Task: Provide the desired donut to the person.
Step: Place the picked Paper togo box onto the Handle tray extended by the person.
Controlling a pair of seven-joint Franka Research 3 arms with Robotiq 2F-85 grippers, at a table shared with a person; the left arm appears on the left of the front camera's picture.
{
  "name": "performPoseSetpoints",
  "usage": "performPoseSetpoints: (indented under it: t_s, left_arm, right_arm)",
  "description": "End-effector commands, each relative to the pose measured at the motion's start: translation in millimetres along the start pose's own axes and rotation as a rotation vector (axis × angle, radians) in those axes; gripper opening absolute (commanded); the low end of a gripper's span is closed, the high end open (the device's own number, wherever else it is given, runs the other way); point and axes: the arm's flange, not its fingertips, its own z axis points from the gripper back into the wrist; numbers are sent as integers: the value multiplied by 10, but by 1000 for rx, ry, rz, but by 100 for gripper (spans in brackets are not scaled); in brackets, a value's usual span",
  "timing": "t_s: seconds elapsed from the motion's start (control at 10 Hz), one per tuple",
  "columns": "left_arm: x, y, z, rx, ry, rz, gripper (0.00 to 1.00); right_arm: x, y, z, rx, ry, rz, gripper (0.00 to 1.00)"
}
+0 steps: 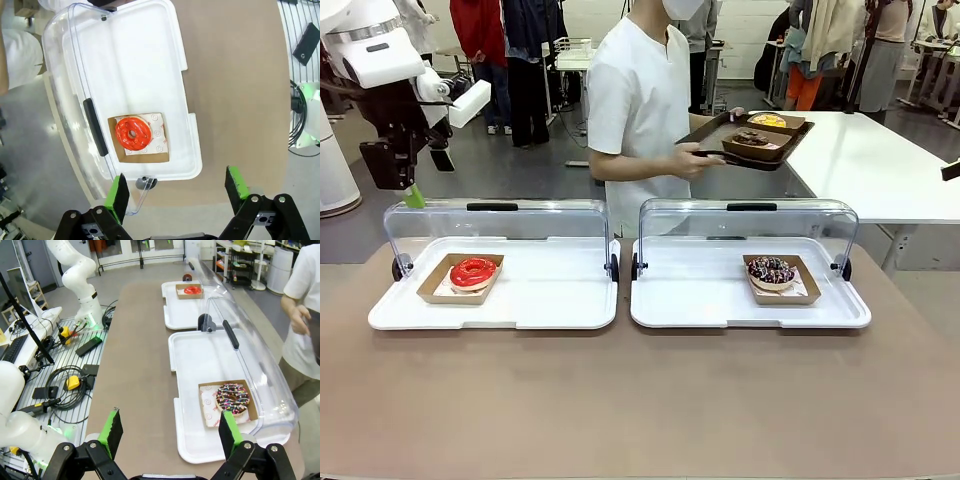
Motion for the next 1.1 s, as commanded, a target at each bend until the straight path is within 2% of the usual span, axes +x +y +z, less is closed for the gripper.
performPoseSetpoints:
  t_s: [0.0,0.2,0.4,0.5,0.6,0.7,0.8,1.0]
  left_arm:
    - [-255,356,131,-57,-156,91,100]
    - [-822,312,48,-149,-490,173,100]
    - [-1362,592,-128,-257,-806,118,100]
    - [-1597,505,-319,-231,-937,49,100]
    - [-1781,352,-535,-185,-982,47,100]
    - [-1942,248,-708,-113,-963,77,100]
    - [-2128,190,-858,-77,-937,140,100]
    - [-2441,-200,-1004,37,-910,301,100]
  right_arm:
    - [1,-2,-2,1,-2,1,100]
    - [1,-2,-2,1,-2,1,100]
    - [1,-2,-2,1,-2,1,100]
    - [1,-2,-2,1,-2,1,100]
    - [1,-2,-2,1,-2,1,100]
    - [1,-2,-2,1,-2,1,100]
    - [1,-2,-2,1,-2,1,100]
    - [1,-2,-2,1,-2,1,100]
